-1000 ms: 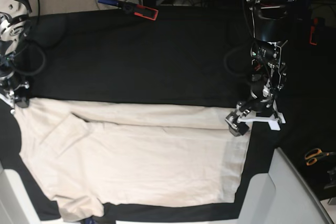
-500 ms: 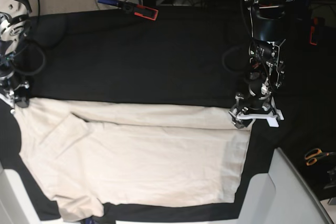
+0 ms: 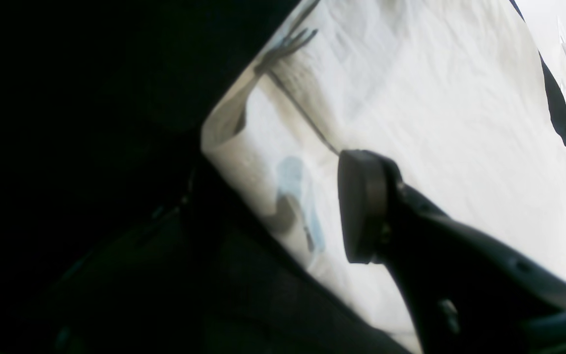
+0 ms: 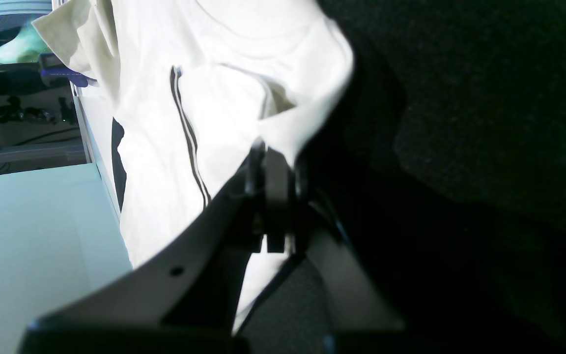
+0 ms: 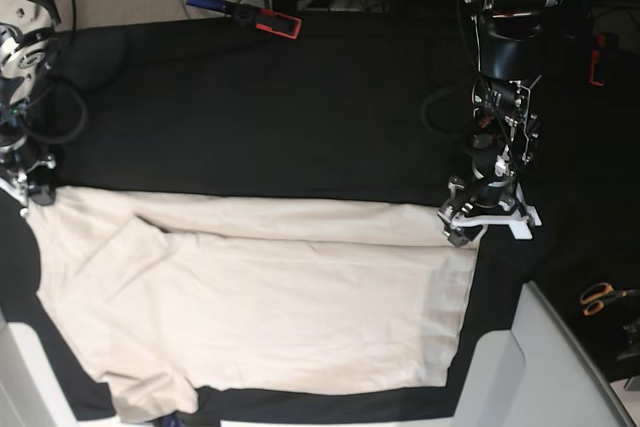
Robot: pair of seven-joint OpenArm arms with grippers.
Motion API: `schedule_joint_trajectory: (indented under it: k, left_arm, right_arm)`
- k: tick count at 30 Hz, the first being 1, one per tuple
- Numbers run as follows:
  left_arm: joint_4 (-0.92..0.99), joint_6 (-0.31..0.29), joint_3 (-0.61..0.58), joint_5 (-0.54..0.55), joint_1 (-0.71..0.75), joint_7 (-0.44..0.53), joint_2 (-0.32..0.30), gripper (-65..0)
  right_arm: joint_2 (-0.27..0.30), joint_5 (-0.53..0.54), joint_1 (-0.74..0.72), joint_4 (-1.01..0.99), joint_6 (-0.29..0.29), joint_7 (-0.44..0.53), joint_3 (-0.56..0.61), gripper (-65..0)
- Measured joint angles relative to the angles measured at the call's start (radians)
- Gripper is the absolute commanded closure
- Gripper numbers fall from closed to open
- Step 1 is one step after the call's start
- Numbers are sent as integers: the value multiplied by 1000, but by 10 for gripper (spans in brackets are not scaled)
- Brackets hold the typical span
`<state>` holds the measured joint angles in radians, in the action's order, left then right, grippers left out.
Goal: Fold the T-shirt properly
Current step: 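Lower the left gripper and grasp the folded shirt corner, then drag the folded shirt with both grippers toward the robot to straighten it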
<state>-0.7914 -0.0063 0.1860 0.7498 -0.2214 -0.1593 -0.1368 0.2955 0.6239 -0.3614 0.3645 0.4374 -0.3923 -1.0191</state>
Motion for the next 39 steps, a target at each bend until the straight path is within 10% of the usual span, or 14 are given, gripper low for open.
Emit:
schedule_joint_trajectory:
  k: [28,39]
  left_arm:
    - [52,-6,-1,0,-30,43,-1,-332]
    - [103,-1,0,3,-30,89,-5,-10]
  right_arm:
    - [0,0,2,0,0,0,0,-2]
    - [1,3,10,2,8,1,0,-2]
